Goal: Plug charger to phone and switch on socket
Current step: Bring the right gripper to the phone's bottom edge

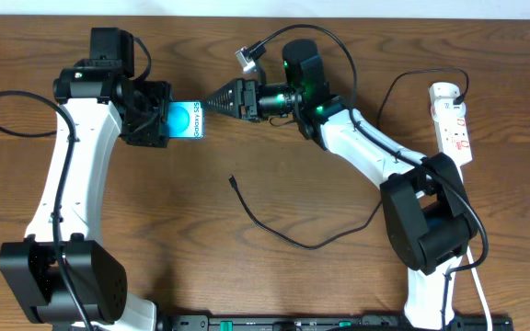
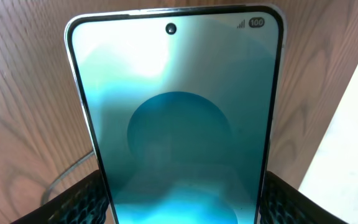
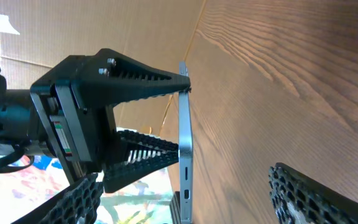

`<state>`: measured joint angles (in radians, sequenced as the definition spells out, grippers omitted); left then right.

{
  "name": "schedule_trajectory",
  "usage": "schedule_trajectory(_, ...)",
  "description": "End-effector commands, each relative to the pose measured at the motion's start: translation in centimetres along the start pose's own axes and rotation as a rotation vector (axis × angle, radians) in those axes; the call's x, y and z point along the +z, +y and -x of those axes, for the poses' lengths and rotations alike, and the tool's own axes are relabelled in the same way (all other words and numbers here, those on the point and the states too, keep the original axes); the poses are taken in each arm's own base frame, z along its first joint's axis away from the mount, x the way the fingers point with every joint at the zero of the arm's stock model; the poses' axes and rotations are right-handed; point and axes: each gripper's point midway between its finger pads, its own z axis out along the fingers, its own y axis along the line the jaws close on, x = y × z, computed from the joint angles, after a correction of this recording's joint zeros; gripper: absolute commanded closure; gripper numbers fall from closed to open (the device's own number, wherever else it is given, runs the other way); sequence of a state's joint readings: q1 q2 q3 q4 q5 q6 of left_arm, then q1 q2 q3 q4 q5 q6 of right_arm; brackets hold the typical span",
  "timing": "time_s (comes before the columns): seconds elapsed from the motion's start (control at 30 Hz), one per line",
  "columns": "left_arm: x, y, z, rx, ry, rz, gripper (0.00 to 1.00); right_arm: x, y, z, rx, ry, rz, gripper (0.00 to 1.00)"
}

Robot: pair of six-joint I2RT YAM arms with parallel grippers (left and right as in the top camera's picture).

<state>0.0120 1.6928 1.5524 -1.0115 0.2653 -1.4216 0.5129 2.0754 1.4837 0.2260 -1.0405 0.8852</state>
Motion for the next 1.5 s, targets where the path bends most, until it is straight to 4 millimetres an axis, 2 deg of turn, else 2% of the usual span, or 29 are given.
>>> schedule_trajectory(0.0,0.0,0.0,-0.3,-0.087,0.019,0.001,0.93,0.2,0.7,-0.1,-0.031,0.009,0.014,0.15)
schedule_trajectory(0.27,0.1,0.2,-0.9,-0.141,0.058,0.015,0.93,1.3,0.8,-0.3,-0.018,-0.004,-0.007,0.15)
schedule_trajectory(0.53,0.5,1.4,-1.5,-0.138,0.091,0.073,0.92,2.5,2.0,-1.4,-0.089,0.025,0.026,0.18)
schedule_trajectory(0.73,0.4,1.8,-1.5,-0.124,0.092,0.091,0.93,2.5,1.9,-1.9,-0.113,0.047,0.031,0.27)
schedule_trajectory(1.2,0.4,2.0,-1.6,-0.126,0.093,0.097,0.93,3.2,1.6,-2.9,-0.113,0.071,0.011,0.31)
schedule_trajectory(1.3,0.4,2.0,-1.6,-0.125,0.093,0.097,0.93,3.4,1.5,-3.0,-0.12,0.068,0.005,0.36)
schedule_trajectory(1.47,0.4,2.0,-1.6,-0.125,0.092,0.097,0.93,3.6,0.5,-3.2,-0.078,0.061,-0.045,0.36)
